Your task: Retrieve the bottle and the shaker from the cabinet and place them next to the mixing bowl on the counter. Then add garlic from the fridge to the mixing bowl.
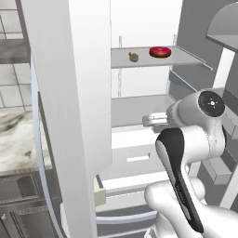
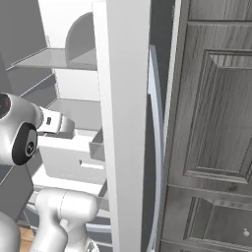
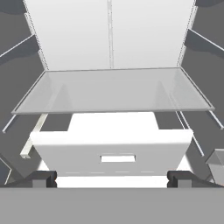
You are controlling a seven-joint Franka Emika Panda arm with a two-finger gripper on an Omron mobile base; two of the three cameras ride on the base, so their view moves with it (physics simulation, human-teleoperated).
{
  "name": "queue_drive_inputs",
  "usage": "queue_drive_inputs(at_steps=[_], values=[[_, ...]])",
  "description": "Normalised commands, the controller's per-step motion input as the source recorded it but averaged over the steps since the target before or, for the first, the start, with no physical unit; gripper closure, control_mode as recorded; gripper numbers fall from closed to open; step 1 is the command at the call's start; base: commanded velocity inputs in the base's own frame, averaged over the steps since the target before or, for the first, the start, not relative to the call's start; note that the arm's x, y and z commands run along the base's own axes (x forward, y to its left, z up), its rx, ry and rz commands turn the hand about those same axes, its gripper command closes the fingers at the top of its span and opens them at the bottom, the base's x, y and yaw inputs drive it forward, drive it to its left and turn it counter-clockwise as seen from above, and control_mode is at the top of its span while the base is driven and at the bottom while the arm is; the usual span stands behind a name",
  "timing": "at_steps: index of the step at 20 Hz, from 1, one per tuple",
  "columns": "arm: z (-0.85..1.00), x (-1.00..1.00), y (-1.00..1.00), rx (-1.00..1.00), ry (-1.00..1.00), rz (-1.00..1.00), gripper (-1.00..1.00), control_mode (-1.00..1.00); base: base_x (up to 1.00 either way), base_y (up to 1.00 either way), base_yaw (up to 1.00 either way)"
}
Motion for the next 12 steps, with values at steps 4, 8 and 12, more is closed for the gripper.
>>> queue_drive_inputs(at_steps=[4,8,12], values=[[0.00,0.00,0.00,0.00,0.00,0.00,-1.00,1.00,0.00,0.00,0.00],[0.00,0.00,0.00,0.00,0.00,0.00,-1.00,1.00,0.00,0.00,0.00],[0.00,0.00,0.00,0.00,0.00,0.00,-1.00,-1.00,0.00,0.00,0.00]])
